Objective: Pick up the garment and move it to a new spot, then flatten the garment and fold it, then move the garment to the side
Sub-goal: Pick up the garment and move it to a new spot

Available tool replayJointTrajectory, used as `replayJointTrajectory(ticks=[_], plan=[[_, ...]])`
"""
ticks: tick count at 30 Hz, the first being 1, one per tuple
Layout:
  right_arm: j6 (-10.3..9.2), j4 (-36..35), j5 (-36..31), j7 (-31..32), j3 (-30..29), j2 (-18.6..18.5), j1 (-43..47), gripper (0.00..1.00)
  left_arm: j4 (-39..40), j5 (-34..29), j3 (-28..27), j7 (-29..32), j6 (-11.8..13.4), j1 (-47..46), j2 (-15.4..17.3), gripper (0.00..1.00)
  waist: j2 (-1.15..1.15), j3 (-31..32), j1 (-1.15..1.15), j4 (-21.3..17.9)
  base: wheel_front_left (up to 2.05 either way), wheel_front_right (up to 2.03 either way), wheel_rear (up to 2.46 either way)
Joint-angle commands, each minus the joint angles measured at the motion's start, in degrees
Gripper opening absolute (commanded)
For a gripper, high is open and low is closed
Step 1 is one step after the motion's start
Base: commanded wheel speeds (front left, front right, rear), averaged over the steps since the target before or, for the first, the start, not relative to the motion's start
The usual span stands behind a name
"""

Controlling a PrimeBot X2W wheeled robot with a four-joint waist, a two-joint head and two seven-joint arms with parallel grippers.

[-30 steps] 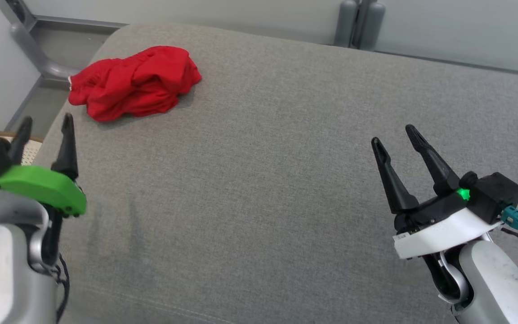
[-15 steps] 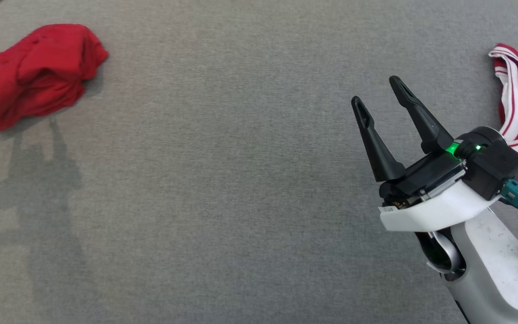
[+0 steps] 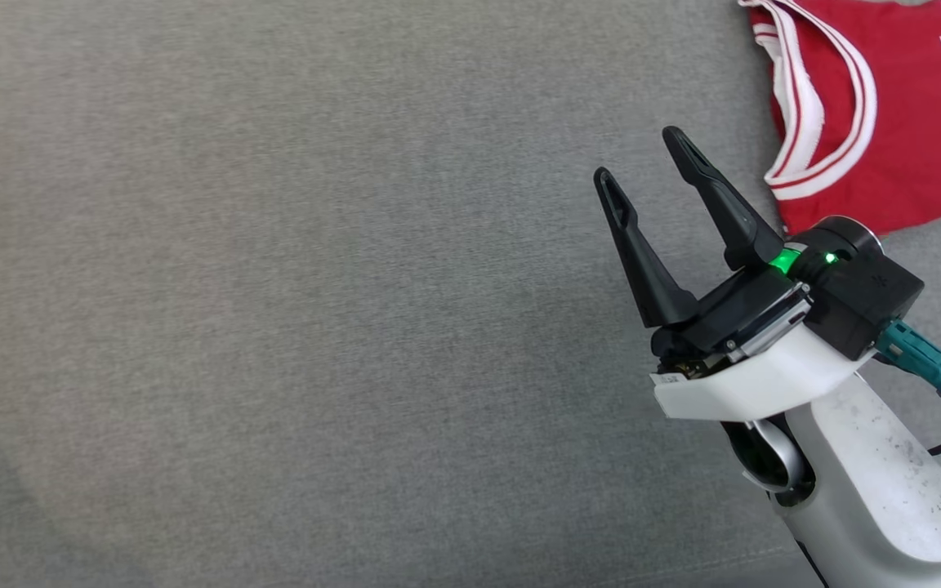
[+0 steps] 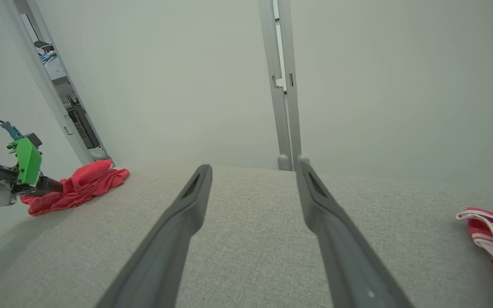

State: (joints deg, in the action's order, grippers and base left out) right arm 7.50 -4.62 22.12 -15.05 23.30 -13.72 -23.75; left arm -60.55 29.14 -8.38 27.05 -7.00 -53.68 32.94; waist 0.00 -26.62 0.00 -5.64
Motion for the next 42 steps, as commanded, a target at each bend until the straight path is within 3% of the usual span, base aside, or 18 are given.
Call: replayJointTrajectory(ticks=[1, 3, 8, 13, 23, 30, 37, 42], plan=[[-0.02, 0.12, -0.08, -0.14, -0.1, 0.14, -0.17, 1.0, -1.09, -0.08, 0.36, -0.34, 0.15, -0.98, 0.02, 1.0, 0.0, -2.28, 0.0, -2.53, 0.0, 0.0, 0.0], [-0.02, 0.34, -0.28, -0.14, -0.42, 0.24, 0.16, 1.0, -2.53, -0.23, 0.86, -1.11, -0.03, -1.45, -0.11, 0.0, 0.0, -2.05, 0.0, -2.34, 0.0, 0.0, 0.0], [-0.02, 0.98, -0.13, -0.14, -0.67, 0.79, 1.28, 1.0, -3.74, -1.31, 3.33, -3.1, -0.48, -2.51, 0.05, 0.0, 0.0, 0.92, 0.0, -1.15, 0.0, 0.0, 0.0], [-0.02, 2.02, 0.68, -0.14, -1.3, 1.39, 3.02, 1.0, -0.05, -2.41, 9.17, -6.22, -0.56, -2.56, -0.84, 0.0, 0.0, 6.76, 0.0, 0.4, 0.0, 0.0, 0.0], [-0.02, 3.51, 1.93, -0.15, -3.65, 1.61, 8.57, 1.0, 20.42, 5.81, 26.46, -6.11, -0.53, 1.92, -0.91, 0.0, 0.0, 18.2, 0.0, 1.32, 0.0, 0.0, 0.0], [-0.02, 3.25, 2.08, -0.15, -6.01, 1.13, 11.58, 1.0, 37.62, 9.5, 32.31, -5.02, -0.54, 5.18, -1.54, 0.0, 0.0, 21.74, 0.0, -0.31, 0.0, 0.0, 0.0], [-0.02, 2.94, 1.95, -0.14, -8.45, 0.73, 13.63, 1.0, 51.67, 12.15, 35.52, -5.01, 1.17, 12.49, -6.33, 0.0, 0.0, 22.39, 0.0, -2.19, 0.0, 0.0, 0.0], [-0.02, 3.37, 2.09, -0.14, -8.55, 0.56, 14.03, 1.0, 51.95, 12.37, 39.55, -8.21, 1.93, 19.4, -11.99, 0.0, 0.0, 21.75, 0.0, -3.03, 0.0, 0.0, 0.0]])
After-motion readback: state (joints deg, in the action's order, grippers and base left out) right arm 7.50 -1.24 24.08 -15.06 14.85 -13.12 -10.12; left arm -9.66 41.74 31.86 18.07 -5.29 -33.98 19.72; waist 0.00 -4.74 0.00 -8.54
